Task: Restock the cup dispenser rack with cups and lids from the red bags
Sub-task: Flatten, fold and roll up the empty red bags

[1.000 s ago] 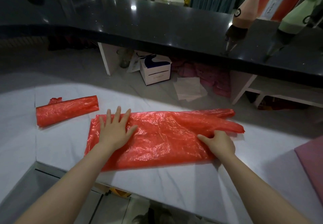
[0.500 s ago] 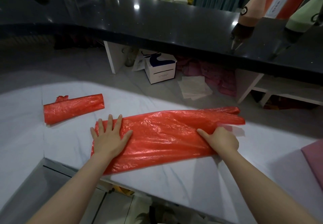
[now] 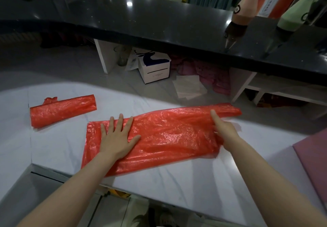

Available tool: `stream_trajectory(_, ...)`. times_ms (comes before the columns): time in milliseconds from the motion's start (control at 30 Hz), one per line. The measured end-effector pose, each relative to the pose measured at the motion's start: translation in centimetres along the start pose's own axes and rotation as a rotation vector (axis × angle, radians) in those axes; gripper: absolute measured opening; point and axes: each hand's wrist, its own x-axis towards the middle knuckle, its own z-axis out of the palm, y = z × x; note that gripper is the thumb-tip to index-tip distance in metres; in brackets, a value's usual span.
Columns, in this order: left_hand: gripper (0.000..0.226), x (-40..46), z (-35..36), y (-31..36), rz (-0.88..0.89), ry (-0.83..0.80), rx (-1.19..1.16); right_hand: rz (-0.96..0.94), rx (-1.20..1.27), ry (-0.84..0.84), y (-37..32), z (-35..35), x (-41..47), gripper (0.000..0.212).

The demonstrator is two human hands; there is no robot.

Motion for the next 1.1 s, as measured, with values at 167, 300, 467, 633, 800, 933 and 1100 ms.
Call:
stream_trajectory(167,0.086,-0.1,0.0,0.0,0.0,0.007,0.006,0.11,0.302,-0.104,-2.0,1.1,0.6,0.052)
stream_trajectory(300,0.086,0.0,-0.1,0.0,-0.003,0.011,-0.012,-0.135,0.309,0.271,-2.4,1.6,1.4,0.024)
stream_trajectory(467,0.085,0.0,0.1,0.0,-0.007,0.016,-0.003,-0.441,-0.039,0.297,-1.8,1.0,2.6,0.024)
stream_trajectory(633,0.083,-0.1,0.2,-0.1,-0.012,0.017,-0.001,-0.44,-0.492,0.295,-0.2,0.0,5.2,0.036)
stream_trajectory(800,0.078,-0.1,0.2,-0.1,-0.02,0.013,-0.003,-0.375,-0.544,0.376,0.7,0.3,6.4,0.052)
stream_trajectory(933,0.076,-0.1,0.2,0.0,-0.025,0.006,0.009,-0.313,-0.255,0.395,0.6,0.5,6.3,0.093)
stream_trajectory(1100,0.081,-0.1,0.1,0.0,-0.02,0.003,0.014,-0.353,-0.124,0.411,1.0,-0.2,5.8,0.107)
